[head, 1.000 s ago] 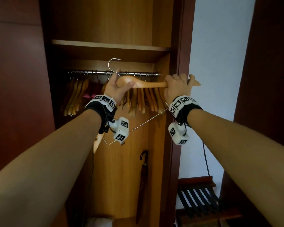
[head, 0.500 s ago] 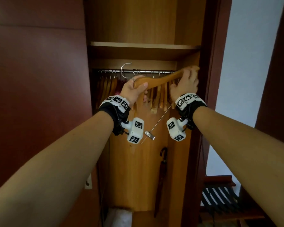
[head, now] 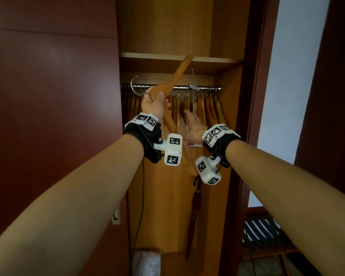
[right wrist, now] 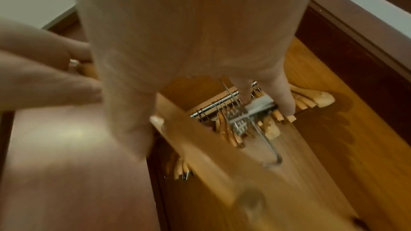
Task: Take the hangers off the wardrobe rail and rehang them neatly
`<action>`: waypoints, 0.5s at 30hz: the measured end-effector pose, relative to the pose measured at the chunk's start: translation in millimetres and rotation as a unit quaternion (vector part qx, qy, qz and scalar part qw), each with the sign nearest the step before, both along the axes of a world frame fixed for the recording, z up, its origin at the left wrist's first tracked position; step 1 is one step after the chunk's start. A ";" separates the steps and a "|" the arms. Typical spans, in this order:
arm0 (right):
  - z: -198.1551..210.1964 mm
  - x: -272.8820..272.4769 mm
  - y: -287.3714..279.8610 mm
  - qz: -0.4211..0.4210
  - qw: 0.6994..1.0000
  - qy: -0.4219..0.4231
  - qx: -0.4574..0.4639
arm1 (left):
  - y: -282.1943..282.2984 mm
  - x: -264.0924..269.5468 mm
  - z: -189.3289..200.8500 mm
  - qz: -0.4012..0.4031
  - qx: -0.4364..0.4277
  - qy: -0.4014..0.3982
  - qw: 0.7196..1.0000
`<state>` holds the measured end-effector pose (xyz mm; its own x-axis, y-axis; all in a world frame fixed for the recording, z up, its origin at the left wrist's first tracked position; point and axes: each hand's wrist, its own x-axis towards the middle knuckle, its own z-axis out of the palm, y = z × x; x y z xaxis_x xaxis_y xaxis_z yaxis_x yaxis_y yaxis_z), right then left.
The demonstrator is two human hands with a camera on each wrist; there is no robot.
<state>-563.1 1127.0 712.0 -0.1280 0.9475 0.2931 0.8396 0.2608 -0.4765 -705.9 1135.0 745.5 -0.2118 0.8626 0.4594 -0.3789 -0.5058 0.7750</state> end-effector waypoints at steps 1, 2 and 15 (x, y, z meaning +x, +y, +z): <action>-4.1 -1.5 0.6 -0.018 1.000 -0.024 0.000 | -2.1 -0.5 2.2 -0.003 -0.009 -0.018 1.000; -7.5 -2.4 0.6 -0.039 0.998 -0.041 0.003 | -3.9 0.0 4.7 -0.004 -0.019 -0.032 0.999; -12.2 -1.6 -22.2 -0.072 0.993 0.034 0.089 | -15.5 -0.9 21.8 -0.093 -0.062 0.057 0.992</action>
<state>-564.6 1104.8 699.8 0.0311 0.8867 0.4614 0.8413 0.2260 -0.4910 -706.8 1119.6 767.3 0.0024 0.9330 0.3598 -0.3633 -0.3344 0.8696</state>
